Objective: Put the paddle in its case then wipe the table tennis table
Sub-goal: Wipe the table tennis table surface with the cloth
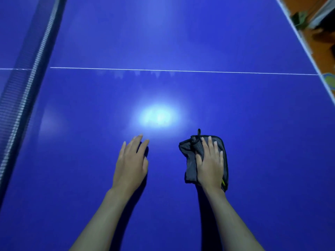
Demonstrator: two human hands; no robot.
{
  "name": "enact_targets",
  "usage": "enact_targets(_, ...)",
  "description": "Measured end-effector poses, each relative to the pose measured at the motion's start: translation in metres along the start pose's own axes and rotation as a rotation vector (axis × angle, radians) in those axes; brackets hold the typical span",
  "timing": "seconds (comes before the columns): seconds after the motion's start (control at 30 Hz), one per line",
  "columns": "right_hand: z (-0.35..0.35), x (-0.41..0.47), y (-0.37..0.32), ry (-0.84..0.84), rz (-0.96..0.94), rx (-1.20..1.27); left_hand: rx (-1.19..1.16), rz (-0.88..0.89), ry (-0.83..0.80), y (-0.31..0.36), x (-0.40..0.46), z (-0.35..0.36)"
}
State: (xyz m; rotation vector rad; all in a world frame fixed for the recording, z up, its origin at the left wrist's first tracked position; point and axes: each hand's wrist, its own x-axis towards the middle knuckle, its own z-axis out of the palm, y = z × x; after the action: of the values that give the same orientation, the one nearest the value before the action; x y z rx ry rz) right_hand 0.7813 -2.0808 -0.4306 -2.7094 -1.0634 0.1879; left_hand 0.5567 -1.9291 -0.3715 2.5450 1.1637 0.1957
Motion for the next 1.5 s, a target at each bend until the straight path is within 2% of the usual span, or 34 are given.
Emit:
enact_targets(0.23, -0.011, 0.047, 0.032, 0.011, -0.064, -0.042, -0.005, -0.012, -0.025, 0.023, 0.020, 0.015)
enact_targets(0.4, -0.005, 0.077, 0.016, 0.042, 0.012, -0.037, 0.022, -0.043, -0.005, 0.010, 0.019, 0.002)
enact_targets(0.5, 0.001, 0.070, -0.008, 0.052, -0.011, -0.039, 0.018, -0.062, 0.024, -0.006, 0.017, -0.007)
enact_targets(0.77, 0.040, 0.030, -0.151, 0.023, -0.161, -0.025, -0.012, -0.147, 0.059, -0.079, 0.003, -0.047)
enact_targets(0.97, 0.078, -0.011, -0.275, 0.022, -0.189, -0.060, 0.099, -0.249, 0.129, -0.178, -0.011, -0.098)
enact_targets(1.1, 0.101, -0.043, -0.359, 0.003, -0.221, -0.082, 0.072, -0.358, 0.165, -0.246, -0.023, -0.131)
enact_targets(1.33, 0.133, -0.082, -0.488, -0.044, -0.299, -0.062, -0.034, -0.332, 0.139, -0.319, -0.038, -0.153)
enact_targets(1.5, 0.147, -0.054, -0.526, -0.067, -0.418, -0.070, -0.076, -0.330, 0.167, -0.339, -0.041, -0.157)
